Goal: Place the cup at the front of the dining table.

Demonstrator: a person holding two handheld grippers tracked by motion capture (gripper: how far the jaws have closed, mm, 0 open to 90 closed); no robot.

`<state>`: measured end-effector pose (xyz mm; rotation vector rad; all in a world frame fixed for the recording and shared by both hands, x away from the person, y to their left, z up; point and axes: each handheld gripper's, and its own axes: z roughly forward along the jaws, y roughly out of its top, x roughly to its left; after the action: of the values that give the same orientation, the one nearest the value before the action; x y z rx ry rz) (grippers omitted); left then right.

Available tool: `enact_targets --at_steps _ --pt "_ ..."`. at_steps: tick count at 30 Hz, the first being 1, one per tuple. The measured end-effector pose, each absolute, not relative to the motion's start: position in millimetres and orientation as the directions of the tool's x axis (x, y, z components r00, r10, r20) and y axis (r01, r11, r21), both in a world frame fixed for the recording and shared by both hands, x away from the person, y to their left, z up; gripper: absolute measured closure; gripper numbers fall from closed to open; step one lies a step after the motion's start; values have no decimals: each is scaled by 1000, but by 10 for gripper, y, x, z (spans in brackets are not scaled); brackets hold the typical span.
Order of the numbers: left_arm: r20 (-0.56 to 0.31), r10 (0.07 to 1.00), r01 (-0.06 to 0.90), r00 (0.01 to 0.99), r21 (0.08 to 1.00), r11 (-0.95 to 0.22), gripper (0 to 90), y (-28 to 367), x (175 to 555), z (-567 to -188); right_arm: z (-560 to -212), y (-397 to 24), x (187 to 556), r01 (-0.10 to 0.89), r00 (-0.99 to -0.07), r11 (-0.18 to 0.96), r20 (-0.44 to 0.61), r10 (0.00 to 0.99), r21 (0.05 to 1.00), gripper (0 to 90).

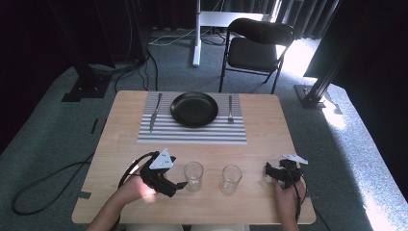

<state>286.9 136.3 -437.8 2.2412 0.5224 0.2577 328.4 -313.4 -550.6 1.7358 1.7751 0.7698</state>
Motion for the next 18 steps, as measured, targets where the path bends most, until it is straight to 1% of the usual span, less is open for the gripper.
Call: enact_targets --at_steps 9,12,18 --pt "34 449 291 893 718 -633 63 1225 2888 -4419 -5506 -3134 3284 694 -28 9 15 999 720 117" --pt "42 462 300 886 707 -640 63 1165 2899 -4430 -5506 -3134 3284 694 -28 9 15 999 720 117" --pt "23 480 332 877 692 -641 63 1082 2935 -4442 -5505 -3133 3284 694 -28 8 15 999 720 117"
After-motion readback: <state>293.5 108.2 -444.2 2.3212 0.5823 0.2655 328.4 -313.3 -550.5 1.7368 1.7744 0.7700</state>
